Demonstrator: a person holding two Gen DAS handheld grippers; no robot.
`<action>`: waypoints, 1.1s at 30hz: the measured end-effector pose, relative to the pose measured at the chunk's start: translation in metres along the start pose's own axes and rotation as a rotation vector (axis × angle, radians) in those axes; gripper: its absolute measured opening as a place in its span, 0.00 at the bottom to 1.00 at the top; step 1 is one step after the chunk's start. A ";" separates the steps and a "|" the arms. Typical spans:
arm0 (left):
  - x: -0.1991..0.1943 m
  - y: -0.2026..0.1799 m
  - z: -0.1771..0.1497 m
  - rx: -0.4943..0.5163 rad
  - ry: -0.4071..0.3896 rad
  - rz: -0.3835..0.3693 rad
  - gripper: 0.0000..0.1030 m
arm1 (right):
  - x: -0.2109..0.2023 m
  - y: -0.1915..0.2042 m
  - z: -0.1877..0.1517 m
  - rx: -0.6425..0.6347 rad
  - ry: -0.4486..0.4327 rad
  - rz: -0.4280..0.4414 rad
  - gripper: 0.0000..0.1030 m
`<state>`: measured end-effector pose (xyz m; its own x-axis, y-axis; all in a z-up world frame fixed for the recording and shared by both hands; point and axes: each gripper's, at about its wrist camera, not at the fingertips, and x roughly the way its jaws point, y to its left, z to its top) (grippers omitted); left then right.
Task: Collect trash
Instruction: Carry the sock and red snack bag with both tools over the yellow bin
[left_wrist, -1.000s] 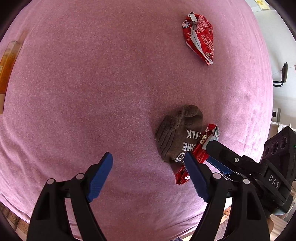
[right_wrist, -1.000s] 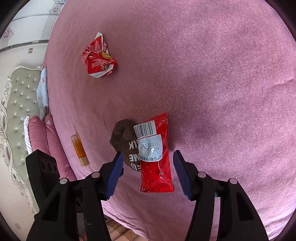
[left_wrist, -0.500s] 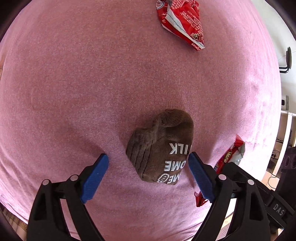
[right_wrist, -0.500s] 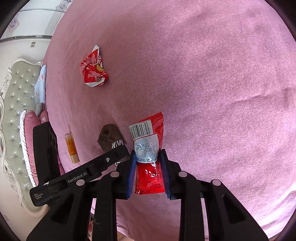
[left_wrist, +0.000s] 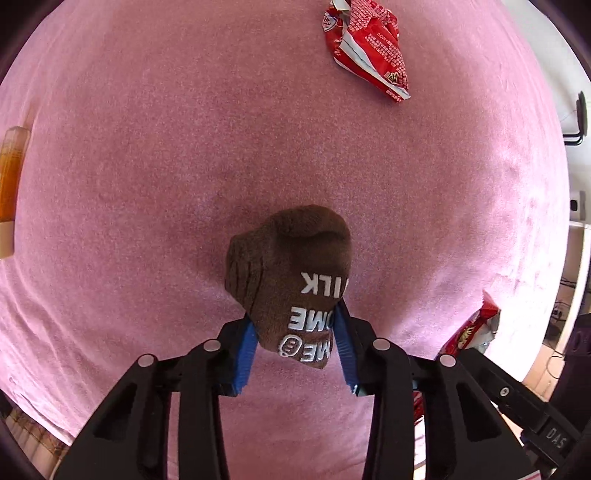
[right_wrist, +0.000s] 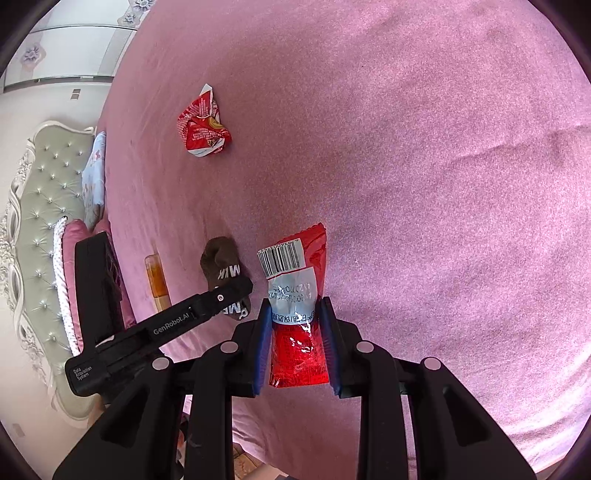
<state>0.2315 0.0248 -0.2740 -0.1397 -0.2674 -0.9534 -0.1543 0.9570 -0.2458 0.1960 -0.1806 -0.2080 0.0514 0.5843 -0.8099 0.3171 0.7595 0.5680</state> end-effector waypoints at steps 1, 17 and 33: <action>-0.004 0.002 -0.003 -0.003 -0.004 -0.025 0.36 | -0.003 0.000 -0.003 0.000 -0.003 0.001 0.25; -0.026 -0.007 -0.100 0.107 0.000 -0.123 0.36 | -0.061 -0.042 -0.096 0.063 -0.117 -0.005 0.25; 0.020 -0.179 -0.179 0.411 0.093 -0.105 0.36 | -0.156 -0.158 -0.188 0.251 -0.281 0.030 0.25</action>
<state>0.0810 -0.1723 -0.2177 -0.2347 -0.3568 -0.9042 0.2271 0.8843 -0.4079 -0.0406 -0.3380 -0.1444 0.3115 0.4776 -0.8215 0.5317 0.6289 0.5672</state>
